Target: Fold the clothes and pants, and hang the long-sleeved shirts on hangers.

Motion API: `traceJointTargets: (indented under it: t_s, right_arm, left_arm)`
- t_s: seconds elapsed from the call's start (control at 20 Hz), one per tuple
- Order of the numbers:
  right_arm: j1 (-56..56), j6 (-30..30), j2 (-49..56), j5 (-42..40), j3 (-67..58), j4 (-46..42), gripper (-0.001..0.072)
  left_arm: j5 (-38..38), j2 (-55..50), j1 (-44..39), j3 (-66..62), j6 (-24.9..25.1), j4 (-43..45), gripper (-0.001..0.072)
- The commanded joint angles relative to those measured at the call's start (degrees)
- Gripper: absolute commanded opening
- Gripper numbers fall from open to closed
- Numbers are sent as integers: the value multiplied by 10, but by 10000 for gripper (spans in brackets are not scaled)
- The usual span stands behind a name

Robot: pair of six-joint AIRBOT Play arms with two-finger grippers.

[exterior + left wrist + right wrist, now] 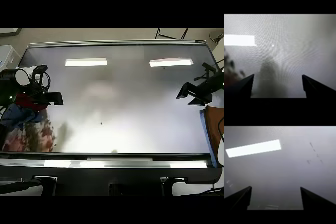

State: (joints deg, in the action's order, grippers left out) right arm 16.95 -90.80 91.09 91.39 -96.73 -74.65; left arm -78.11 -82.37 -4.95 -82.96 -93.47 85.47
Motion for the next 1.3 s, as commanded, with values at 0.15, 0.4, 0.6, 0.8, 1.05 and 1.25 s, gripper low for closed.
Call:
traceJointTargets:
  t_s: [0.15, 0.4, 0.6, 0.8, 1.05, 1.25]
  right_arm:
    - [-1, 0, 0, 0, 0, 0, 691]
    - [-1, 0, 0, 0, 0, 0, 691]
    - [-1, 0, 0, 0, 0, 0, 691]
    - [-1, 0, 0, -74, 0, 7, 691]
    - [-1, 0, 0, -115, 0, 5, 691]
    - [-1, 2, 1, -99, 0, 5, 689]
  left_arm:
    - [0, 0, 0, 0, 0, 0, 709]
    - [0, 0, 0, 0, 0, 0, 709]
    - [0, 0, 0, 0, 0, 0, 709]
    - [51, -5, 0, 0, -2, 0, 709]
    - [115, -14, 0, 0, -31, -14, 708]
    - [97, -13, 35, -9, -97, 10, 710]
